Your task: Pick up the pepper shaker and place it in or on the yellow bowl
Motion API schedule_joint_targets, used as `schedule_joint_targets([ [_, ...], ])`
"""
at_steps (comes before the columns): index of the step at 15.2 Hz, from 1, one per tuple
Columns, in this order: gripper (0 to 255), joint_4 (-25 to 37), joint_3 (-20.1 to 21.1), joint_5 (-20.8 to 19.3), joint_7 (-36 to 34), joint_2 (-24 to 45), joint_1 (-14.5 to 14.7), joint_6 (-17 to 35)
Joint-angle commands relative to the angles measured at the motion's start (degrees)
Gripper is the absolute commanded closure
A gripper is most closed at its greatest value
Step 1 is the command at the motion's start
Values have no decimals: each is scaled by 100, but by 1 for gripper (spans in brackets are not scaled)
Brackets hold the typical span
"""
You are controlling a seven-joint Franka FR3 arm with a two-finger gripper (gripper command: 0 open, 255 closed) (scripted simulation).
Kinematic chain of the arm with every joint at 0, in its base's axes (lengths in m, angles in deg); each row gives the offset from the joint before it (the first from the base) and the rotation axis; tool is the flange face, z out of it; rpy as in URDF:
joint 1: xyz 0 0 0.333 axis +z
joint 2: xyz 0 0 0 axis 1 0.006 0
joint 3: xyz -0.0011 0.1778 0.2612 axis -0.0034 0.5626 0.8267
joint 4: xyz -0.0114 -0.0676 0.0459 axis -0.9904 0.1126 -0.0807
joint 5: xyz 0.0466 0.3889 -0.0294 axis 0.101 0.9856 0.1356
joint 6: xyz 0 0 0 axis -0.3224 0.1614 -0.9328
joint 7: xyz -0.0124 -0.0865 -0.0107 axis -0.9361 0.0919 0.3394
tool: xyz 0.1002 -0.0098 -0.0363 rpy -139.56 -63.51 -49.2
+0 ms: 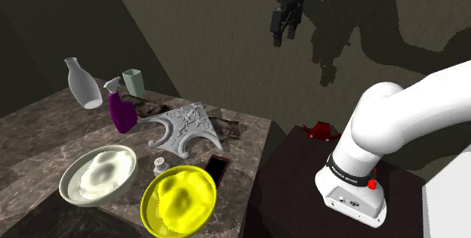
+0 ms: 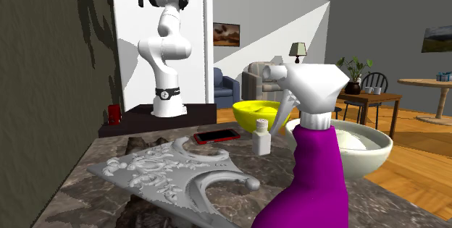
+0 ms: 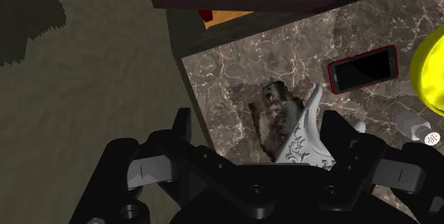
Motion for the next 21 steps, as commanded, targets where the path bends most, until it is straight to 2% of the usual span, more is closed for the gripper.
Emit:
schedule_joint_targets([
  [1,0,0,0,0,0,0,0,0],
  [11,0,-553,852,571,-938,804,400,1371],
  [21,0,-395,1698,806,-1868,2273,714,2736],
])
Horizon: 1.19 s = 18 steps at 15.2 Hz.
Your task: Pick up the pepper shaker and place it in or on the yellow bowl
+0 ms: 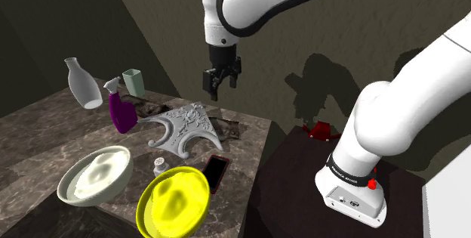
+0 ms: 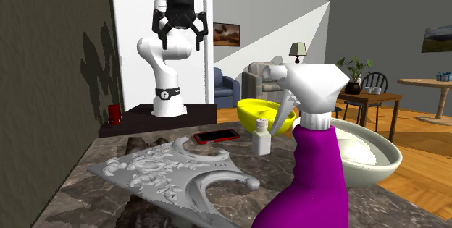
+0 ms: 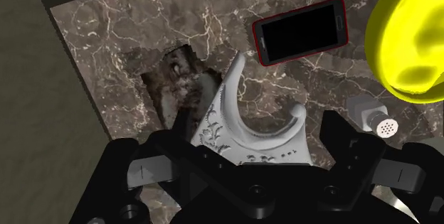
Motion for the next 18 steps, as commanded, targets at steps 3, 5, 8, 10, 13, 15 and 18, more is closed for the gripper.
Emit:
schedule_joint_targets([
  [3,0,223,332,-41,-422,694,101,492],
  [5,0,384,481,-120,-643,1075,144,714],
  [8,0,679,673,-307,-999,1675,221,1008],
  [10,0,911,777,-473,-1249,2090,285,1174],
  [13,0,1313,882,-771,-1632,2728,419,1370],
  [15,0,1618,914,-986,-1882,3160,538,1464],
  [18,0,2130,902,-1299,-2224,3809,768,1550],
])
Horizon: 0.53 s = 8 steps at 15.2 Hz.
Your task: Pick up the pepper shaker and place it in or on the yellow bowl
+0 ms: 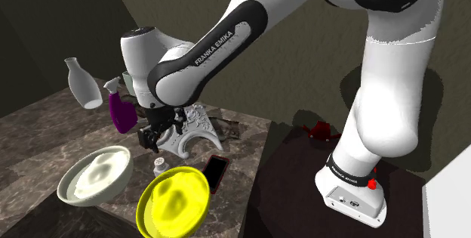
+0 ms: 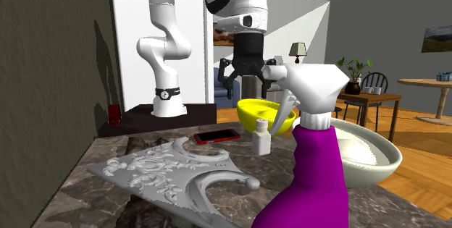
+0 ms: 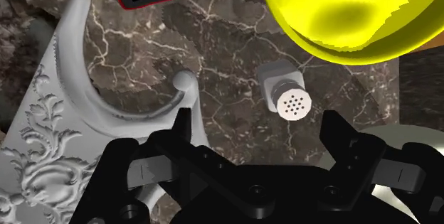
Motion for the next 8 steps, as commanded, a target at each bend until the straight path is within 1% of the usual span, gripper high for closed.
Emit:
schedule_joint_targets([
  [1,0,404,-14,-217,-243,464,176,28],
  [3,0,796,-57,-394,-425,891,358,37],
  [8,0,727,-135,-519,-505,1131,414,332],
])
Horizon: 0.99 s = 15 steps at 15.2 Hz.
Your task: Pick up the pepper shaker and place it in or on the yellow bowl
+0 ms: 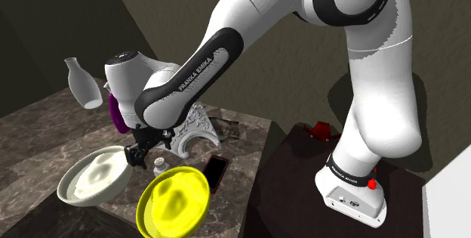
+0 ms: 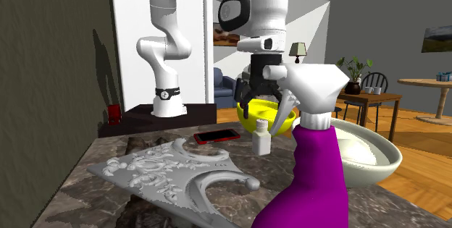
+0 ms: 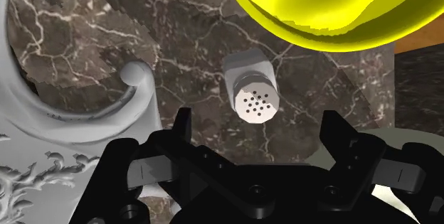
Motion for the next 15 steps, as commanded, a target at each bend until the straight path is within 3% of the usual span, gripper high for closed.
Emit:
schedule_joint_targets([
  [1,0,-2,-34,-62,-44,121,32,119],
  [11,0,-14,-60,-103,-71,202,50,208],
  [12,255,-14,-60,-103,-71,202,50,208],
  [15,255,-15,-60,-103,-71,201,50,208],
])
